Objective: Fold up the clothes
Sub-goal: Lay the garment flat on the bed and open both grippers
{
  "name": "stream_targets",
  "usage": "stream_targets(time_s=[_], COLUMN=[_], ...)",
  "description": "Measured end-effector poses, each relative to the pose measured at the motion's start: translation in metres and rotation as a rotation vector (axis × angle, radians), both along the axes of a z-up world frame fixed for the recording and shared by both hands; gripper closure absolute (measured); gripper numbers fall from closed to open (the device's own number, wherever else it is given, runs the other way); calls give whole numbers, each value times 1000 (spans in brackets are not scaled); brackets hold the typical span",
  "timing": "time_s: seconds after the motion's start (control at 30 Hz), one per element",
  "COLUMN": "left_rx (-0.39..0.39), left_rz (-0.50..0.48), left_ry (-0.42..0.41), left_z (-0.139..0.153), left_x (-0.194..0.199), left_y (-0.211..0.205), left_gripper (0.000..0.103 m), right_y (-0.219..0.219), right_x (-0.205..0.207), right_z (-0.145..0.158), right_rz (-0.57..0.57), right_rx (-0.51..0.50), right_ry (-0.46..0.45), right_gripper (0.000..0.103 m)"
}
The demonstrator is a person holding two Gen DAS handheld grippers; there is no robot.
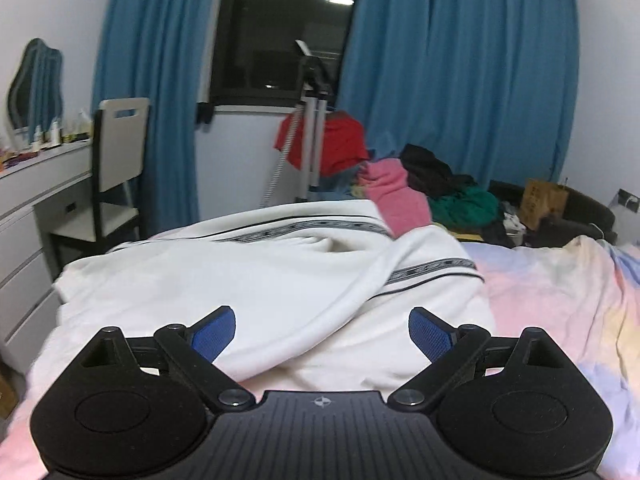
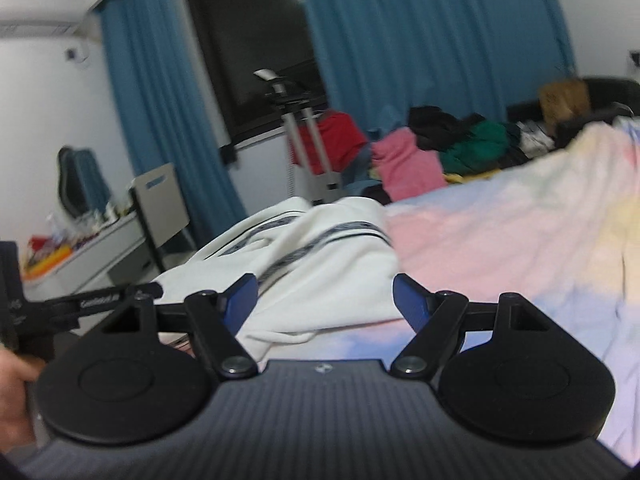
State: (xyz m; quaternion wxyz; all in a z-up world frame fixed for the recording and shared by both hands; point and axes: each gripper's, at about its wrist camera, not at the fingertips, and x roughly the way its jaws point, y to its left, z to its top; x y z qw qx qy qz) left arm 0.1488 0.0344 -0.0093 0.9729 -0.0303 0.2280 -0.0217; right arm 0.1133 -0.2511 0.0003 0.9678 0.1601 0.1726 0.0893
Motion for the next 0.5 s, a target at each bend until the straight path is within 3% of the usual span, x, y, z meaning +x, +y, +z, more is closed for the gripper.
stream_targets(time_s=[0.17, 0.27, 0.37, 0.5], left_rx=[18, 98, 155, 147], left_rz=[-41, -111, -141, -168], left_ry=[18, 23, 37, 40], left_z=[-18, -36, -57, -73], left_x=[80, 128, 171, 211], left_y=[-33, -56, -76, -85], left_gripper=[8, 8, 16, 23], right_y=[-15, -24, -34, -43], right_x=[1, 15, 30, 44], right_z=[-20, -29, -41, -54], right_rz=[-205, -262, -322, -451], right_rx=[-73, -89, -27, 18], right_ry=[-55, -73, -70, -89], right_gripper=[25, 25, 27, 25])
